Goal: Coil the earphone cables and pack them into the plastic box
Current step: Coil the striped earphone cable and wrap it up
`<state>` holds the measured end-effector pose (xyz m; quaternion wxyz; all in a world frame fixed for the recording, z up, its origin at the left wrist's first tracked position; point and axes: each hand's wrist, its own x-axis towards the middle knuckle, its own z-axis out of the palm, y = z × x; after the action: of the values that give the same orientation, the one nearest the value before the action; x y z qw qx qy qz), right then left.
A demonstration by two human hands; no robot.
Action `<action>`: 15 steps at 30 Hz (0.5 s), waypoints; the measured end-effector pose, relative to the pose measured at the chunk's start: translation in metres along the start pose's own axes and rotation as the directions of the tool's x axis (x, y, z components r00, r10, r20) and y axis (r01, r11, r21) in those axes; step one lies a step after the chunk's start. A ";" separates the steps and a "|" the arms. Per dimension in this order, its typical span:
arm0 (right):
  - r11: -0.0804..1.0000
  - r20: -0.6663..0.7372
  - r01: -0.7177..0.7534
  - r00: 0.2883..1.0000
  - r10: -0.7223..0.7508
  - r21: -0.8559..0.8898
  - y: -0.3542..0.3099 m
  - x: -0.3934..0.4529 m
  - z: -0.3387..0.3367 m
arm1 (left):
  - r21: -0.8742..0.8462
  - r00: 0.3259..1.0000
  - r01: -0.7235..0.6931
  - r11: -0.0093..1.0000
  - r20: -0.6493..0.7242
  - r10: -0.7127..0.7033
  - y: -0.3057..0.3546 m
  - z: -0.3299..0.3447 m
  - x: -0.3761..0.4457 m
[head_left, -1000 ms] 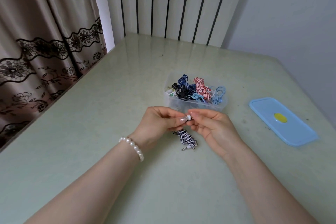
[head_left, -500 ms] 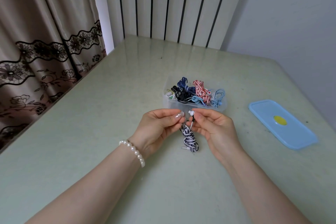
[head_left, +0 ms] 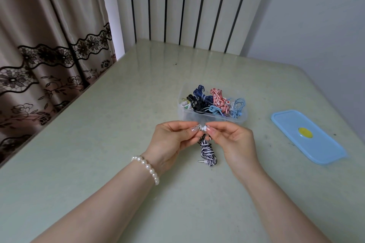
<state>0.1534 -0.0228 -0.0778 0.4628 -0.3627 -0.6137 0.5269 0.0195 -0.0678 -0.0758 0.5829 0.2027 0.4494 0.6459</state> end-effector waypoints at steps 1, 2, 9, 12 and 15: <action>1.000 -0.007 0.013 1.000 -0.013 -0.011 0.000 0.000 0.000 | 0.014 1.000 -0.006 1.000 -0.002 0.006 0.000 0.000 0.000; 0.999 -0.013 0.027 1.000 -0.027 -0.018 0.000 -0.001 0.001 | 0.029 1.000 -0.013 0.999 -0.003 0.013 -0.001 0.000 0.000; 0.994 -0.036 0.095 0.995 -0.097 -0.062 -0.001 -0.001 0.001 | 0.092 0.998 -0.058 0.994 -0.004 0.059 -0.004 0.000 0.000; 0.990 -0.039 0.097 0.994 -0.101 -0.104 0.001 -0.001 0.001 | 0.105 0.998 -0.064 0.992 0.002 0.064 -0.003 0.001 -0.001; 0.984 -0.046 0.101 0.993 -0.108 -0.147 0.004 -0.001 0.001 | 0.124 0.997 -0.077 0.989 0.008 0.077 -0.003 0.002 -0.002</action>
<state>0.1530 -0.0233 -0.0815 0.4788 -0.3767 -0.6556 0.4462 0.0233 -0.0689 -0.0772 0.5446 0.2568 0.4795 0.6384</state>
